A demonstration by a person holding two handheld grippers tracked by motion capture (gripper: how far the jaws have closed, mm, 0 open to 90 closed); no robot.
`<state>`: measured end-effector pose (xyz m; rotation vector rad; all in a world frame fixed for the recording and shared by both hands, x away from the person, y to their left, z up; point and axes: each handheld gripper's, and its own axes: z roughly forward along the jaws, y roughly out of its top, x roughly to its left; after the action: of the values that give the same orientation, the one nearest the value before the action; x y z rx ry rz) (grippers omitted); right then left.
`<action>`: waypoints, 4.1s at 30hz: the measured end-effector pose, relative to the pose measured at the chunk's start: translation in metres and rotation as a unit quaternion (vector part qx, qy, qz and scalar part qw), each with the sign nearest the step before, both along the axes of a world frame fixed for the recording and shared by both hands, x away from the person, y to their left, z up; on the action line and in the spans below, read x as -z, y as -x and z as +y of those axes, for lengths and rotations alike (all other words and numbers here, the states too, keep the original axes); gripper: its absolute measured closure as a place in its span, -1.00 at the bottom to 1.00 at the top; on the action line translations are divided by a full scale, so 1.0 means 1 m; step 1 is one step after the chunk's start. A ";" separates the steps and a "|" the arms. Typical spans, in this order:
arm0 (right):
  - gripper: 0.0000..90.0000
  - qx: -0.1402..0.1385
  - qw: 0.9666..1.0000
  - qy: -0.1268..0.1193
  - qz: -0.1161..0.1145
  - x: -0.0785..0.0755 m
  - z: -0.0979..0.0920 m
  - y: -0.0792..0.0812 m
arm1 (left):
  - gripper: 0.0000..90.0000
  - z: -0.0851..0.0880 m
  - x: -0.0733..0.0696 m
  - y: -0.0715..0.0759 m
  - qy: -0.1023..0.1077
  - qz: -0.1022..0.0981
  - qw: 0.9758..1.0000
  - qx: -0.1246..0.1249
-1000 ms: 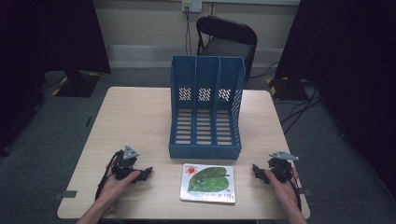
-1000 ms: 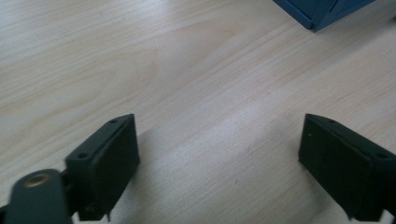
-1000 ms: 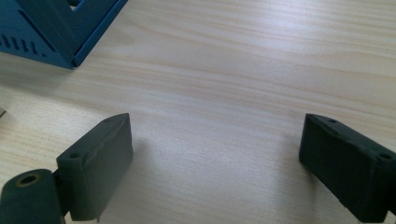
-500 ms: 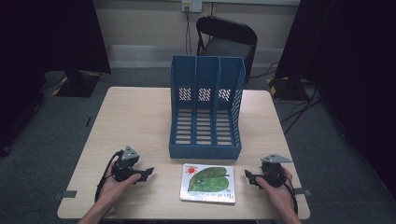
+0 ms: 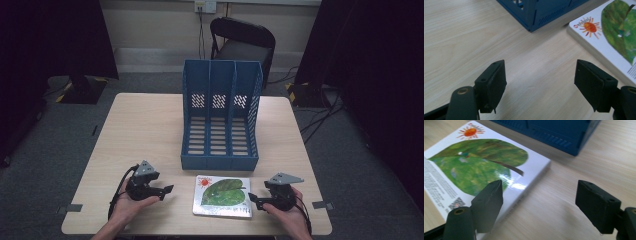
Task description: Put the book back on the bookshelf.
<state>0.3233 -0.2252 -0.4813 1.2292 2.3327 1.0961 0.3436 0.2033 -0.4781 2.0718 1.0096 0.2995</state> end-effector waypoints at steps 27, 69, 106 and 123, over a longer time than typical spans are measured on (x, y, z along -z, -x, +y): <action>-0.41 -0.059 0.998 0.009 0.015 0.009 0.038 -0.013 | -0.26 -0.034 -0.001 0.003 0.003 0.019 0.997 0.076; -0.59 -0.130 0.990 -0.008 0.061 0.011 0.045 0.005 | 0.11 -0.067 0.010 -0.007 0.001 0.068 0.992 0.106; -0.72 -0.101 0.993 -0.010 0.056 0.010 0.042 -0.002 | -0.10 -0.072 0.013 0.003 0.033 0.096 0.990 0.099; -0.72 -0.117 0.991 -0.012 0.058 0.009 0.043 0.002 | -0.32 -0.066 0.015 -0.014 0.046 0.089 0.992 0.076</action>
<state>0.3213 -0.1819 -0.4902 1.0731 2.6128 1.1561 0.3571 0.1377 -0.4934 2.1045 0.9429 -0.0094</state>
